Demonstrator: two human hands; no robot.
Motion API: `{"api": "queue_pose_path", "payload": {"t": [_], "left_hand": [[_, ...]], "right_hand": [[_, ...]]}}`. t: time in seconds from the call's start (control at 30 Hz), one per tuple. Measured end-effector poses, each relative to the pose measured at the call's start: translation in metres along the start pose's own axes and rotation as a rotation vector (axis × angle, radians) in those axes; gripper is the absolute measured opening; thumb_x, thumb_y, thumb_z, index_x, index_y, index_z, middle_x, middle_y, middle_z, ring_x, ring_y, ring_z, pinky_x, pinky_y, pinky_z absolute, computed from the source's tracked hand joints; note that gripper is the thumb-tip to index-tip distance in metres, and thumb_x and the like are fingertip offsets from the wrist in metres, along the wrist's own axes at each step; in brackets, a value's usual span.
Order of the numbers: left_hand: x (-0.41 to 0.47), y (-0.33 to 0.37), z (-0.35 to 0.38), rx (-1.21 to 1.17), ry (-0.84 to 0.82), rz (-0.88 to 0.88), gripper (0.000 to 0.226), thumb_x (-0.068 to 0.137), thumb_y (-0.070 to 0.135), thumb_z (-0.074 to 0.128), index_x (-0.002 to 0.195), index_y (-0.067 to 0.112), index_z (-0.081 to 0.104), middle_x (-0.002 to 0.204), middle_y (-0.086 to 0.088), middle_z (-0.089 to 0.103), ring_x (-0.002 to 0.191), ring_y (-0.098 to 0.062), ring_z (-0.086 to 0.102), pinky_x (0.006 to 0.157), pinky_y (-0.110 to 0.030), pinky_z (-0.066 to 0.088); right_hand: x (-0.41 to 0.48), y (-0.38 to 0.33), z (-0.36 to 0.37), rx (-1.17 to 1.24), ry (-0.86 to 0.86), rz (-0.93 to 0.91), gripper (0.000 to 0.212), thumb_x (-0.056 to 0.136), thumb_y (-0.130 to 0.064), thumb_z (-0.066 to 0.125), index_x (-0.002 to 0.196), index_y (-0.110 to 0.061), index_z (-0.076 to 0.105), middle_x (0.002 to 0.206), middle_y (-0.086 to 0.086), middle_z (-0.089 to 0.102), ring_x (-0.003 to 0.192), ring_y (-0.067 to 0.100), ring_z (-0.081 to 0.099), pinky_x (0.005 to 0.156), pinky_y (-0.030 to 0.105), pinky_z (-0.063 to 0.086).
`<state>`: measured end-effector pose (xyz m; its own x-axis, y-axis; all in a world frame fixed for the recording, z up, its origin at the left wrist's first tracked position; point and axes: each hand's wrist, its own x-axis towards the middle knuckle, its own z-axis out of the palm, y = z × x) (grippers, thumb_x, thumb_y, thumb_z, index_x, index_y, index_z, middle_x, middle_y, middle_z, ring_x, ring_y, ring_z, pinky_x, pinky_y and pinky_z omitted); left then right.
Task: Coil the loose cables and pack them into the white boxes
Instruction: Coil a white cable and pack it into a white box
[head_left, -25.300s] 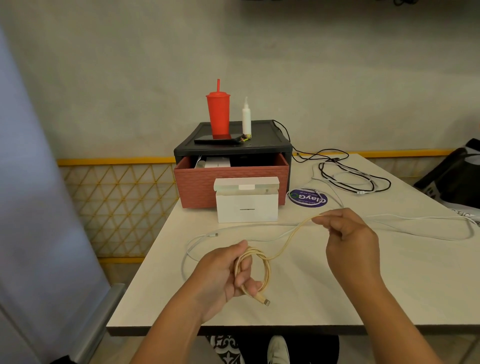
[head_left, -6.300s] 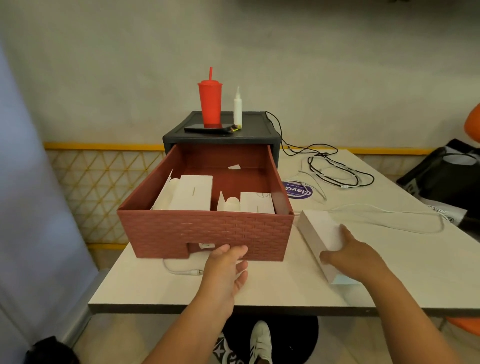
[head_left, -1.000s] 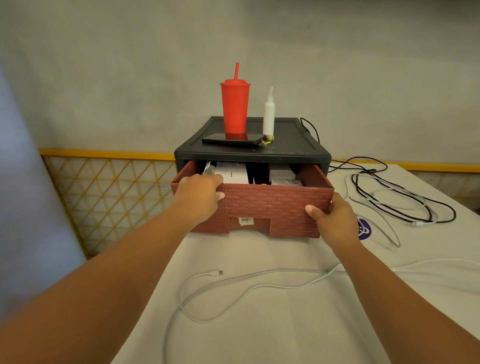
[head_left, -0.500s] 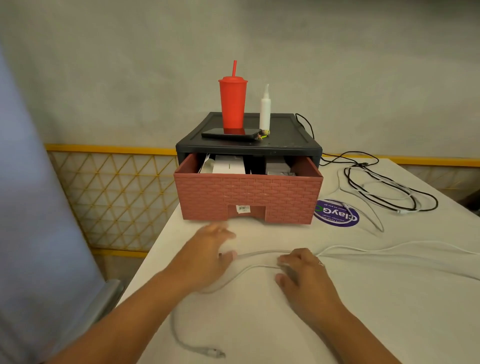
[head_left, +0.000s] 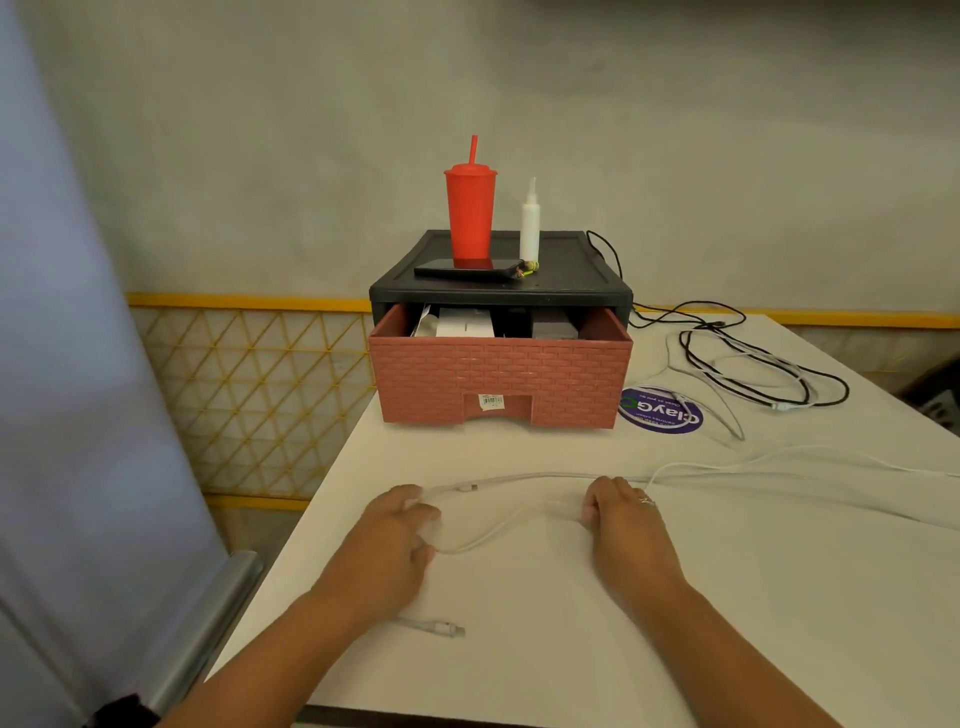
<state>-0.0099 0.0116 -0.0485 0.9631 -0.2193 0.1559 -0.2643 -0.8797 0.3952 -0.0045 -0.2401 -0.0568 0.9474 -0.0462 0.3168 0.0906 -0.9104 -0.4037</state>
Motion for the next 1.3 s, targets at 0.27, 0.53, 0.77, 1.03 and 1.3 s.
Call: {"api": "queue_pose_path", "payload": {"t": [0.27, 0.53, 0.77, 1.03, 1.3], "left_hand": [[-0.003, -0.015, -0.008, 0.299, 0.093, -0.398, 0.022, 0.096, 0.023, 0.041, 0.108, 0.009, 0.053, 0.111, -0.006, 0.052, 0.101, -0.021, 0.053, 0.081, -0.025, 0.039], [0.020, 0.011, -0.033, -0.807, 0.185, -0.531, 0.020, 0.100, 0.019, 0.039, 0.082, 0.012, 0.046, 0.062, -0.004, 0.053, 0.056, -0.020, 0.050, 0.059, -0.029, 0.036], [0.024, 0.048, -0.095, -1.569, 0.063, -0.510, 0.033, 0.098, 0.030, 0.042, 0.076, 0.009, 0.056, 0.036, 0.009, 0.029, 0.029, -0.003, 0.025, 0.034, -0.011, 0.026], [0.052, 0.068, -0.148, -1.909, 0.133, -0.228, 0.026, 0.098, 0.023, 0.034, 0.088, 0.014, 0.057, 0.043, 0.009, 0.036, 0.035, -0.003, 0.028, 0.041, -0.014, 0.030], [0.073, 0.090, -0.165, -1.778, 0.517, 0.004, 0.032, 0.103, 0.023, 0.029, 0.131, 0.034, 0.040, 0.065, 0.008, 0.050, 0.047, -0.004, 0.039, 0.058, -0.022, 0.039]], "right_hand": [[0.011, 0.010, -0.003, -0.005, -0.001, 0.131, 0.019, 0.084, 0.003, 0.042, 0.091, -0.008, 0.055, 0.095, 0.010, 0.059, 0.091, 0.029, 0.051, 0.073, 0.031, 0.034], [0.002, 0.005, -0.002, -0.012, -0.008, 0.008, 0.015, 0.086, -0.004, 0.049, 0.089, -0.006, 0.064, 0.107, 0.010, 0.054, 0.095, 0.034, 0.053, 0.079, 0.035, 0.043], [0.002, 0.004, -0.006, -0.050, -0.080, 0.057, 0.022, 0.094, -0.013, 0.038, 0.101, -0.011, 0.059, 0.147, 0.009, 0.032, 0.126, 0.032, 0.042, 0.100, 0.033, 0.034], [0.002, 0.004, -0.006, -0.071, -0.073, 0.125, 0.024, 0.095, -0.018, 0.035, 0.108, -0.014, 0.055, 0.151, 0.010, 0.025, 0.133, 0.029, 0.035, 0.104, 0.034, 0.032], [0.004, 0.012, -0.007, -0.033, -0.090, 0.219, 0.031, 0.096, -0.031, 0.034, 0.117, -0.019, 0.052, 0.152, 0.013, 0.020, 0.130, 0.031, 0.039, 0.104, 0.037, 0.034]]}}
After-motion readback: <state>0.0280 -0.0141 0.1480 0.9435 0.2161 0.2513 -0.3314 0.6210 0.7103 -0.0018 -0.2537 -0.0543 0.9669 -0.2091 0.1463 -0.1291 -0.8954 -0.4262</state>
